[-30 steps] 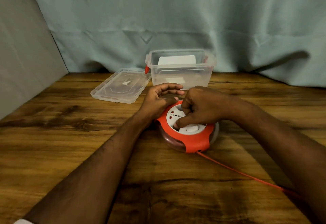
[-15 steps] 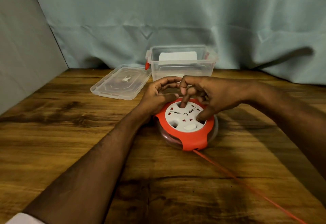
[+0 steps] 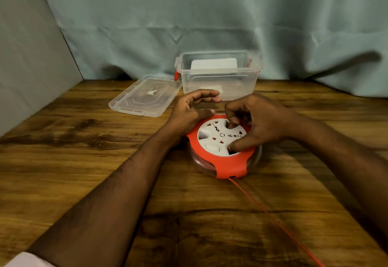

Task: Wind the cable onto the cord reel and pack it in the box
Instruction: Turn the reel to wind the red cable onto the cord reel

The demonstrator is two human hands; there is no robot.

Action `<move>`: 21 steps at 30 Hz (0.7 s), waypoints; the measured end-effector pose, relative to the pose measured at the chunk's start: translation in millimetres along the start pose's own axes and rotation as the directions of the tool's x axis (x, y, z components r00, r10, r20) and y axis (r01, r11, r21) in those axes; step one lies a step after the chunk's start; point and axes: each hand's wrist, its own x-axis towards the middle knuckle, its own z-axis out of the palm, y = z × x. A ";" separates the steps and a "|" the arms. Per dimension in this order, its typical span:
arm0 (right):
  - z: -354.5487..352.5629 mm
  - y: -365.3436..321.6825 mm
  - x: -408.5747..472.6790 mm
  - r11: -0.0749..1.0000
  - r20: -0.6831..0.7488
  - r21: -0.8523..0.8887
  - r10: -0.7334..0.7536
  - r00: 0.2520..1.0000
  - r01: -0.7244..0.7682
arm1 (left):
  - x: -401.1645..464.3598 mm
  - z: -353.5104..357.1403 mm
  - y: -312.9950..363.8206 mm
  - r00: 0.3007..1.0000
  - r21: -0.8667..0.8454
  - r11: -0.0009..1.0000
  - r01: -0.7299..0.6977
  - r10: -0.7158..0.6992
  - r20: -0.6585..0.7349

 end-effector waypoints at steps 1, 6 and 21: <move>-0.1 -0.9 0.0 0.999 -0.016 -0.032 0.005 1.000 -0.005 | 0.0 0.3 -0.5 1.000 0.004 1.000 -0.002 0.002 -0.005; 4.0 -10.0 -1.5 0.980 -0.087 -0.193 0.025 0.996 -0.041 | 0.3 0.7 0.3 1.000 0.022 1.000 -0.004 0.004 -0.028; 11.8 4.0 -13.9 0.998 -0.283 -0.025 0.040 0.958 -0.049 | -1.9 0.9 9.1 0.949 -0.161 0.941 0.298 -0.311 -0.059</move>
